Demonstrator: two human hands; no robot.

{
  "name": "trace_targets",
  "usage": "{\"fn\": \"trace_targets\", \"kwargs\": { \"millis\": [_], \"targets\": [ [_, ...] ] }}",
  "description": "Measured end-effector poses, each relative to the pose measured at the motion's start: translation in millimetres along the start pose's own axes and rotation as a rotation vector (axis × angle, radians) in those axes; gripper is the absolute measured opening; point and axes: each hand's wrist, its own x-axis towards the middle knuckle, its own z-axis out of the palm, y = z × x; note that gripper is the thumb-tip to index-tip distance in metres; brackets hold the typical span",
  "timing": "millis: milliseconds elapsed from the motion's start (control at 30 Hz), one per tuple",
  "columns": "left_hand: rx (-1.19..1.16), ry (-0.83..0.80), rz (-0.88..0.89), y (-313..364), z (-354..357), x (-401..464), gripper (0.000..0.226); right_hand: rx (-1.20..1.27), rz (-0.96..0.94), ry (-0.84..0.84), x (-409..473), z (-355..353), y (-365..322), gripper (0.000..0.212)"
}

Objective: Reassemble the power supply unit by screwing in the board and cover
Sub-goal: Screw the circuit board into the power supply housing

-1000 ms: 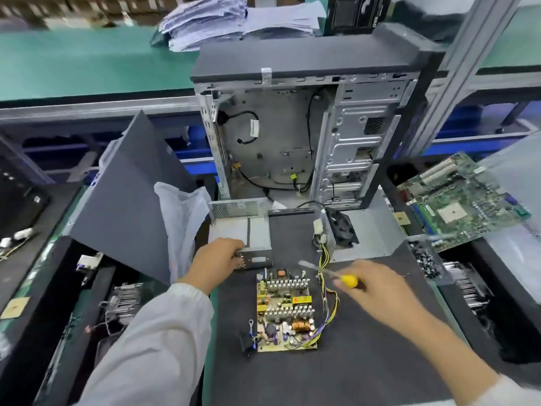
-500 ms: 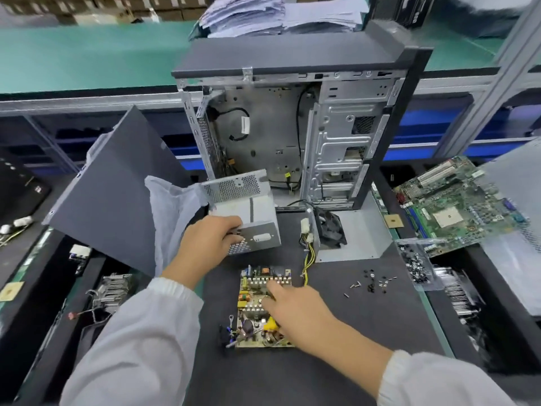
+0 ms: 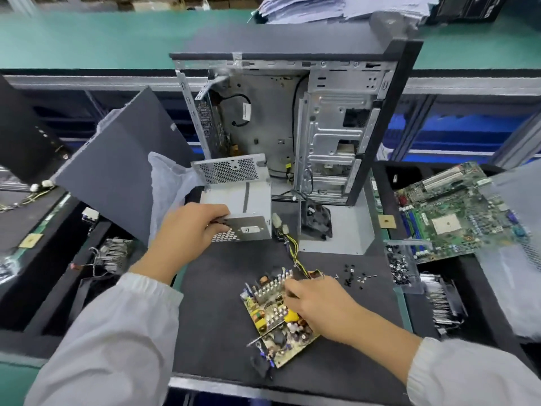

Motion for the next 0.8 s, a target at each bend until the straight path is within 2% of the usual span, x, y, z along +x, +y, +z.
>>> {"fn": "trace_targets", "kwargs": {
  "millis": [67,200,300,433,667,800],
  "targets": [
    [0.029,0.008,-0.044,-12,-2,-13,0.039,-0.050,-0.066,0.023,0,1,0,0.028],
    [0.141,-0.002,-0.129,-39,-5,-35,0.022,-0.118,-0.174,0.143,20,-2,-4,0.027],
    [0.130,-0.039,-0.141,-63,-12,-45,0.020,-0.144,-0.258,0.184,43,-7,-8,0.024],
    [0.144,-0.090,-0.151,-99,-25,-52,0.023,-0.168,-0.299,0.148,66,-8,-17,0.023],
    [0.124,-0.091,-0.105,-150,-39,-64,0.030,-0.142,-0.193,0.064,100,-8,-36,0.027],
    [0.135,-0.105,-0.087,-164,-40,-73,0.048,-0.195,-0.231,-0.007,98,-9,-40,0.033]
  ]
}}
